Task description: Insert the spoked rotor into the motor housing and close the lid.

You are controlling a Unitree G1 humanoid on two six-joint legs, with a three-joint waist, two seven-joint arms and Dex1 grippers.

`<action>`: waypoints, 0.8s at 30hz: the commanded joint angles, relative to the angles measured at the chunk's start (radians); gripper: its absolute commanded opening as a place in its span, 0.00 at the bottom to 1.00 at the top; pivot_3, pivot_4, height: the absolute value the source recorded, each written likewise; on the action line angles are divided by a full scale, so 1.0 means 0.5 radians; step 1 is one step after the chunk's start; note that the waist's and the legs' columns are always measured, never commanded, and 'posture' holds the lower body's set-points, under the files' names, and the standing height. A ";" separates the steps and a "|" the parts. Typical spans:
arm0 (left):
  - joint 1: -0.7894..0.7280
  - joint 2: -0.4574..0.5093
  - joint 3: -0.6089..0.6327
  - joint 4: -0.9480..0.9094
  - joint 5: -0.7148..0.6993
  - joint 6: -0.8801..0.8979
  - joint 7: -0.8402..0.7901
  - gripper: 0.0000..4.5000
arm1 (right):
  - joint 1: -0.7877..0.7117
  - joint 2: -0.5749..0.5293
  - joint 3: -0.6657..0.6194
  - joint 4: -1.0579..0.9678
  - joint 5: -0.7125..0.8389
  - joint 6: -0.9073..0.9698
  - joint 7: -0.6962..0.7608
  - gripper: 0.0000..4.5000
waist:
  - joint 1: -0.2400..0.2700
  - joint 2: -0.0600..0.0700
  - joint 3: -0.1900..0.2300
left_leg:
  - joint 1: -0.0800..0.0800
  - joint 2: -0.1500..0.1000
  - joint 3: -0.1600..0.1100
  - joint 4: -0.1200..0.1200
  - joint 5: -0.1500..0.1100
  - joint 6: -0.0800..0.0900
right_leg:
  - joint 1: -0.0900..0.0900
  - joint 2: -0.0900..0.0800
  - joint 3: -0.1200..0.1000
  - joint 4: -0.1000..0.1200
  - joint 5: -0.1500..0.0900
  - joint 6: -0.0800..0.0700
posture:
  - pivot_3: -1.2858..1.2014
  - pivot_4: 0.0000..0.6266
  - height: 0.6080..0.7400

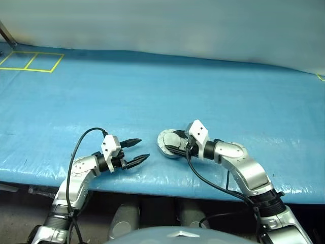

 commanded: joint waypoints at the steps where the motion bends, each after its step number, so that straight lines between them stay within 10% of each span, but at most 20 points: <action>1: 0.004 -0.006 -0.004 -0.018 0.009 -0.017 0.000 0.78 | -0.025 -0.061 0.021 -0.068 -0.071 0.002 0.001 0.67 | 0.000 0.000 0.000 | 0.000 0.000 0.000 0.000 0.000 0.000 | 0.000 0.000 0.000 0.000 0.000 0.000 | 0.52 0.24 1.00; 19: -0.105 -0.136 0.054 -0.031 -0.075 0.275 0.275 0.78 | -0.010 -0.103 0.070 0.066 -0.119 -0.015 0.047 0.67 | 0.002 0.000 0.000 | -0.001 -0.001 -0.001 -0.001 0.000 0.000 | 0.007 0.000 -0.002 -0.015 0.004 0.006 | 0.52 0.24 1.00; 24: -0.226 -0.156 -0.045 0.046 0.031 0.257 0.226 0.49 | 0.000 -0.090 0.089 0.056 -0.144 -0.015 0.018 0.67 | -0.001 0.001 -0.002 | 0.001 0.000 -0.001 -0.001 0.000 0.000 | 0.008 0.000 -0.002 -0.015 0.004 0.007 | 0.52 0.24 1.00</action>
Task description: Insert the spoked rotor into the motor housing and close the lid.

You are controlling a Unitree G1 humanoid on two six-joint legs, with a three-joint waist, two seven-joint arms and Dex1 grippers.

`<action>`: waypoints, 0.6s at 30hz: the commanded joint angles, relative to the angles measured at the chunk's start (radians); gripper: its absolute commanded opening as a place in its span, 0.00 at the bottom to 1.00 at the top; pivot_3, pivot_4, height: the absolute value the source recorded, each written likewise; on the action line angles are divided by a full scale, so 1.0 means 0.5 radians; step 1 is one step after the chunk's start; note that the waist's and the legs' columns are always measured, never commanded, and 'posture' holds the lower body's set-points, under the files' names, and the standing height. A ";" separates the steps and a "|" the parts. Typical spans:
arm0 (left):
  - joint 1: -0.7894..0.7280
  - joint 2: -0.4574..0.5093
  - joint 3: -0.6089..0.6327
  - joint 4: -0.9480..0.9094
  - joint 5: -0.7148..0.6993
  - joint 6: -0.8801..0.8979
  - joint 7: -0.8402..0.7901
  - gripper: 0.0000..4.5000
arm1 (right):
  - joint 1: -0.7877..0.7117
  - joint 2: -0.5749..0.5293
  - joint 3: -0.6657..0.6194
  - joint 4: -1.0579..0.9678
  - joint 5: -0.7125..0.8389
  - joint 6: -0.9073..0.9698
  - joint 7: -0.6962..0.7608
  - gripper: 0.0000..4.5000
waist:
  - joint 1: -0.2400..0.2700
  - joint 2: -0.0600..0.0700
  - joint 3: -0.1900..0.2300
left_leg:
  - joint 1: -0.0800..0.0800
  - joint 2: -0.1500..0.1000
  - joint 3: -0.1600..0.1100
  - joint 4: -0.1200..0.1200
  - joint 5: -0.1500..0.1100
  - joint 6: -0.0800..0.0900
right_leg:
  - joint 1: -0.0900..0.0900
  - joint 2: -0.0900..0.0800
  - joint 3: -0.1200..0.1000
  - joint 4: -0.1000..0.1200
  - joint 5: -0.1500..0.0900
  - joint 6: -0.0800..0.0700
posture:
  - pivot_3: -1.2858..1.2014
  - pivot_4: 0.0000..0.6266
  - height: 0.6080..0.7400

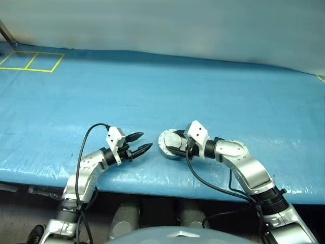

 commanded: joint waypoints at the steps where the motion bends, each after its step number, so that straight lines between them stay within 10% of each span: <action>1: -0.070 -0.009 -0.057 0.048 0.042 -0.008 -0.040 0.41 | 0.046 -0.014 0.029 0.038 -0.072 0.024 -0.034 0.67 | -0.002 0.001 0.000 | 0.000 0.000 0.001 -0.001 0.000 0.000 | 0.000 0.000 0.000 0.000 0.000 0.000 | 0.52 0.24 1.00; 7: -0.189 -0.029 -0.133 0.168 0.080 -0.016 -0.128 0.00 | 0.118 -0.011 -0.001 0.001 -0.079 0.022 -0.100 0.67 | 0.001 0.001 -0.001 | 0.000 0.000 0.000 0.000 0.000 0.000 | 0.000 0.000 0.000 0.000 0.000 0.000 | 0.52 0.24 1.00; 18: -0.278 -0.108 -0.144 0.269 0.093 -0.018 -0.141 0.00 | 0.162 -0.002 -0.010 -0.024 -0.063 0.018 -0.151 0.67 | 0.002 0.001 -0.001 | 0.000 -0.001 0.000 0.000 0.000 0.000 | 0.002 0.000 0.000 -0.001 0.001 0.001 | 0.52 0.24 1.00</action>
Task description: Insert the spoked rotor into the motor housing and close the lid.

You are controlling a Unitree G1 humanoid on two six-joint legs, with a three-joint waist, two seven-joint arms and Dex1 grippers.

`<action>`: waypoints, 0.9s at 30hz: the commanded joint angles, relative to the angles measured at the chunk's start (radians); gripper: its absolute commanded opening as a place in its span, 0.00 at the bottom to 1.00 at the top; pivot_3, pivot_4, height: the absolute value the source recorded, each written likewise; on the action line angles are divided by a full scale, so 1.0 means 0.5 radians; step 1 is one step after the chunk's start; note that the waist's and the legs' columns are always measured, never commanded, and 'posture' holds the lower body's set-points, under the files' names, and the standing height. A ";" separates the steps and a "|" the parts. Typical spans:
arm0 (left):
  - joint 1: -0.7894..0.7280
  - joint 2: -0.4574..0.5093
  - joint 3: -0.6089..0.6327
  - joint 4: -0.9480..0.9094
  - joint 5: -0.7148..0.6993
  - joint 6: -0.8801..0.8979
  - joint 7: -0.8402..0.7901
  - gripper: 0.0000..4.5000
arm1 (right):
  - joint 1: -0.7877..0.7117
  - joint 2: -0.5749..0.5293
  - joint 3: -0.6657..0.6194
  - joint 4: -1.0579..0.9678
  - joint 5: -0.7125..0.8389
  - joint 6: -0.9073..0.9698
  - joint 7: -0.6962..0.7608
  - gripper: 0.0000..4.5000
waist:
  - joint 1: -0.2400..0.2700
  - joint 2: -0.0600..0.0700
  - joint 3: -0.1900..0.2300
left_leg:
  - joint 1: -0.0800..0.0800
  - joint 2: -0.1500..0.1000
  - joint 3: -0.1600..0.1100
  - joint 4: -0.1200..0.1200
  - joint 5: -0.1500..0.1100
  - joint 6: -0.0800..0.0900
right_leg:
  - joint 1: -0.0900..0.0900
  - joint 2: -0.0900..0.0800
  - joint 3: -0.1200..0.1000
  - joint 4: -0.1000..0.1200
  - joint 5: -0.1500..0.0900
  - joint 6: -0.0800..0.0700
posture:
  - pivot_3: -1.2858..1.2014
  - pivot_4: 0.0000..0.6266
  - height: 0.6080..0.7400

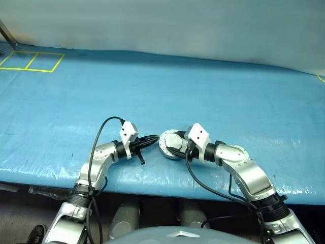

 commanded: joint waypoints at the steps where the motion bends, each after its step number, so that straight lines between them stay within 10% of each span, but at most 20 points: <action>1: -0.034 -0.019 -0.016 0.014 0.016 -0.003 -0.015 0.00 | 0.044 -0.015 0.001 0.068 -0.049 0.044 -0.022 0.67 | 0.000 0.000 0.000 | 0.000 0.000 0.000 0.000 0.000 0.000 | 0.000 0.000 0.000 0.000 0.000 0.000 | 0.52 0.24 1.00; 26: 0.003 0.015 -0.194 0.027 0.192 0.070 -0.083 0.00 | 0.067 0.006 -0.006 0.035 0.041 0.058 0.036 0.67 | 0.001 0.003 -0.018 | 0.003 -0.001 -0.001 0.002 0.000 0.000 | 0.004 0.000 0.000 0.000 0.000 0.001 | 0.52 0.24 1.00; 27: 0.004 0.015 -0.193 0.026 0.194 0.069 -0.078 0.00 | 0.071 0.004 -0.016 0.021 0.054 0.054 0.046 0.83 | 0.001 0.004 -0.018 | 0.002 -0.001 -0.001 0.002 0.000 0.000 | 0.004 0.000 0.000 0.000 0.000 0.001 | 0.52 0.24 1.00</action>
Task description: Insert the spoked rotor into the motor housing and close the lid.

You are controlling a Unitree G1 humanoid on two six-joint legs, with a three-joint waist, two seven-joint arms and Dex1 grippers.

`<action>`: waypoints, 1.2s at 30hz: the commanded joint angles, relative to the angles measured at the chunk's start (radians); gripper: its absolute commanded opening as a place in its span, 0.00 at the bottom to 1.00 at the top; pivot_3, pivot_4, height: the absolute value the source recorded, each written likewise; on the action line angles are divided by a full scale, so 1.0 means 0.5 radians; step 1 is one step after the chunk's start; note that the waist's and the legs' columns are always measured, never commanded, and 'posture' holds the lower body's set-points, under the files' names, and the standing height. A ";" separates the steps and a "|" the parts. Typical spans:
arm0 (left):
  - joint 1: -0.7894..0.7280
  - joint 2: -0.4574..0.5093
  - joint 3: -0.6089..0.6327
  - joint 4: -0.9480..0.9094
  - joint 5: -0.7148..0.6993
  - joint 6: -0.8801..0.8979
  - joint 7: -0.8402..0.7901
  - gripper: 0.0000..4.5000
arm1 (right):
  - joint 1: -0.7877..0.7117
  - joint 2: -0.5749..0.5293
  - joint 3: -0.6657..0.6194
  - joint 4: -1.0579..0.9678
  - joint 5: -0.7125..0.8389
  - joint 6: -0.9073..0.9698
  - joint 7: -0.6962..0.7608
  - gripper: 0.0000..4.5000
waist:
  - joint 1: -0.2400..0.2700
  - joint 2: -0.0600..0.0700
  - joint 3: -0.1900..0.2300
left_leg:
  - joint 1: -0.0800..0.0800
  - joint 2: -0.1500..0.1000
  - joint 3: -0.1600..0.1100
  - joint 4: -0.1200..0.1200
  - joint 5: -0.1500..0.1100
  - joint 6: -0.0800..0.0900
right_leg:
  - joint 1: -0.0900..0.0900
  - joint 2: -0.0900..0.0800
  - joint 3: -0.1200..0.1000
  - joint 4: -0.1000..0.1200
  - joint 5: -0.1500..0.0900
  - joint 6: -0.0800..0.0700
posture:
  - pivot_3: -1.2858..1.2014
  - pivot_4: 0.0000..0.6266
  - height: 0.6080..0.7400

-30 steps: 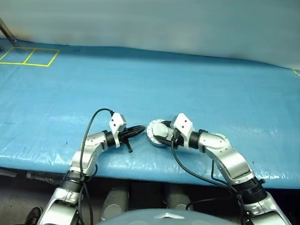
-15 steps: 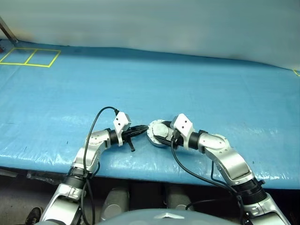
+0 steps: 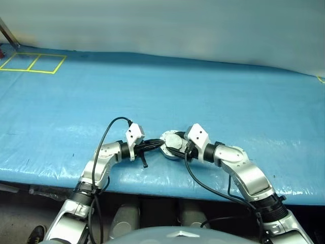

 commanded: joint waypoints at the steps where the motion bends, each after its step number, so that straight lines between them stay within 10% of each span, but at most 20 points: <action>1: 0.040 0.013 -0.064 0.026 0.064 0.033 0.009 0.00 | 0.052 -0.023 -0.014 -0.012 0.026 0.029 0.049 0.90 | 0.000 0.000 0.000 | 0.000 0.000 0.000 0.000 0.000 0.000 | 0.000 0.000 0.000 0.000 0.000 0.000 | 0.52 0.24 1.00; 15: 0.063 0.004 -0.059 0.016 0.075 -0.023 0.035 0.00 | 0.233 0.116 -0.544 -0.432 0.444 0.208 -0.194 0.99 | 0.004 0.002 0.000 | -0.002 0.000 -0.001 -0.001 0.000 0.000 | -0.002 0.000 0.000 -0.001 0.000 0.000 | 0.52 0.24 1.00; 24: 0.034 0.000 -0.023 0.072 0.078 -0.096 0.079 0.00 | 0.358 0.515 -1.017 -0.231 1.353 0.909 -0.485 0.99 | 0.002 0.007 0.001 | -0.001 0.001 -0.002 0.000 0.000 0.001 | -0.002 0.001 0.000 0.001 0.000 0.000 | 0.52 0.24 1.00; 36: 0.042 0.013 -0.024 0.078 0.078 -0.128 0.095 0.00 | 0.402 0.679 -1.049 -0.109 1.759 1.192 -0.735 0.99 | -0.003 0.014 -0.001 | -0.003 0.000 0.000 -0.001 0.000 0.001 | -0.004 0.000 0.001 0.001 0.000 0.000 | 0.52 0.24 1.00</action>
